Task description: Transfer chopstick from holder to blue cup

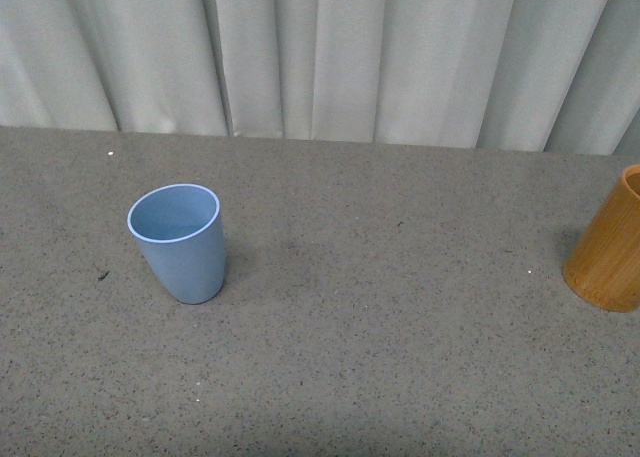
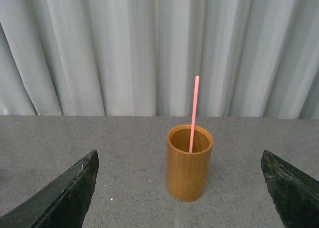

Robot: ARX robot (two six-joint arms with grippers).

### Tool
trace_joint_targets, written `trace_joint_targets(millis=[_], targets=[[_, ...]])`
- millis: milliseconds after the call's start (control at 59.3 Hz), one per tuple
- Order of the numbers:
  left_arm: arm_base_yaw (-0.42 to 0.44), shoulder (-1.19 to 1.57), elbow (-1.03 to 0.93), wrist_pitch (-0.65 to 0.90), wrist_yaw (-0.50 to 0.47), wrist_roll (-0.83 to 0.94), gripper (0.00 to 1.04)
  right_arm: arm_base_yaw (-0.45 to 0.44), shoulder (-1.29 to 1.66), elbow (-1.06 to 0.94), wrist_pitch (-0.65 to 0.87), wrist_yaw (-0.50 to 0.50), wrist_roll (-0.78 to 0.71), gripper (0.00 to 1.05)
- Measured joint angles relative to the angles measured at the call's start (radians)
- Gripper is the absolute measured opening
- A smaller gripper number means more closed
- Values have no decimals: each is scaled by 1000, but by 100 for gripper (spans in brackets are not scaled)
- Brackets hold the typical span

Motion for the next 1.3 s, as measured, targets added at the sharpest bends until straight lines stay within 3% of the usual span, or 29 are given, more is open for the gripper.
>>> trace_joint_targets(millis=[1299], targets=[[0,0,0,0,0,0,98,0,0,0,0,0,0,95]])
